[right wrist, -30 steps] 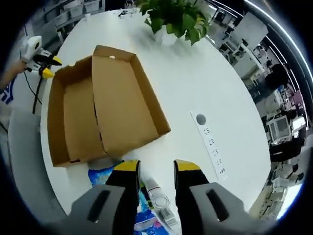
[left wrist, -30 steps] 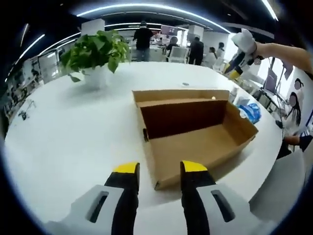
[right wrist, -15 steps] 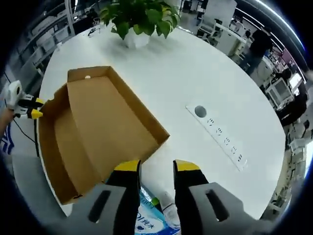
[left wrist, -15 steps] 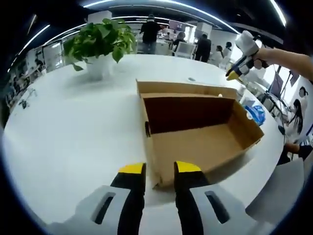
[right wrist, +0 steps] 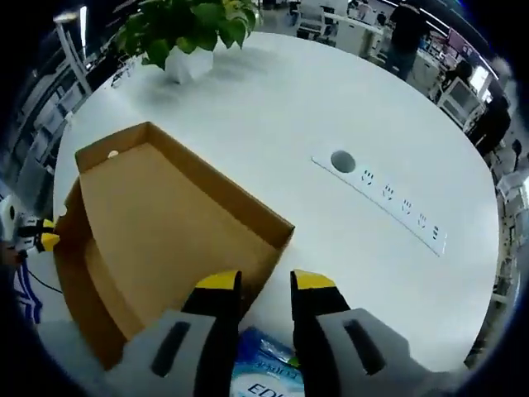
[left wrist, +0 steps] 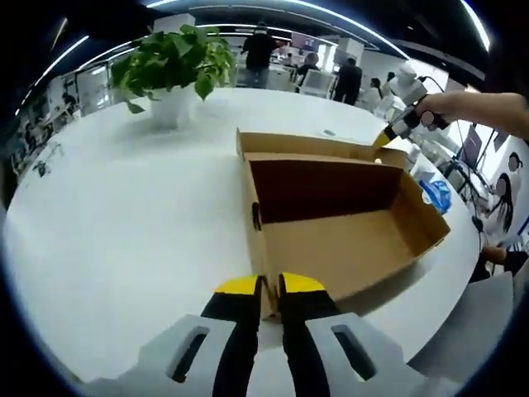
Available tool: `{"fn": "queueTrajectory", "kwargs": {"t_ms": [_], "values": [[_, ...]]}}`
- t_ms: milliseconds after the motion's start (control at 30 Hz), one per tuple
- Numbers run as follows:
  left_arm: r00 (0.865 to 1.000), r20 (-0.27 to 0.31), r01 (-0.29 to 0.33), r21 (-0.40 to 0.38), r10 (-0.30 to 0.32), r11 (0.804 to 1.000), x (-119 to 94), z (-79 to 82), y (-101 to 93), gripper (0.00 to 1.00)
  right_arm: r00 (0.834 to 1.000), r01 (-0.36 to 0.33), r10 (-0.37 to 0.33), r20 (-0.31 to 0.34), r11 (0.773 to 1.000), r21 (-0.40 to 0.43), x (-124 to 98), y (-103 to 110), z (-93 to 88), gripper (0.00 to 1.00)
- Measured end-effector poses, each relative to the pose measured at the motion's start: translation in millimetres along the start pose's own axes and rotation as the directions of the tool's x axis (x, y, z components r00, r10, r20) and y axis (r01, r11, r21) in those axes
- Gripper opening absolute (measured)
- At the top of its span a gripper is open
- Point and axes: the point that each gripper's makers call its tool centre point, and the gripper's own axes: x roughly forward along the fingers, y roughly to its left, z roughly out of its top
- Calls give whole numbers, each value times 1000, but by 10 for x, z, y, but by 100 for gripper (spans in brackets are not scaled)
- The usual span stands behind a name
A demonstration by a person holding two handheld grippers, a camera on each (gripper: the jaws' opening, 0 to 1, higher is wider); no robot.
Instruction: Operate the shoe box by opening the lid, removing the specified soft item, and placing it in the target area until the item is outside and the box remains undamaged.
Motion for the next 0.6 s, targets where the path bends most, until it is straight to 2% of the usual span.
{"fn": "queueTrajectory", "kwargs": {"t_ms": [133,233,333,467,600], "values": [[1000,1,-4,13,4,1000,4,-2,6,6,999,-35,35,5,995,91,87,71,-14,17],[1000,3,-1,8,1,1000,-1,-4,1,5,1000,-27,27,4,990,140,163,76,-37,17],[1000,3,2,-5,-2,1000,7,-2,16,5,1000,-19,20,-3,989,146,209,79,-74,16],[1000,3,4,-5,-4,1000,11,-7,15,5,1000,12,-11,-7,986,165,208,15,-98,7],[1000,5,5,-16,-5,1000,17,-6,26,5,1000,0,0,0,979,206,204,12,-104,6]]}}
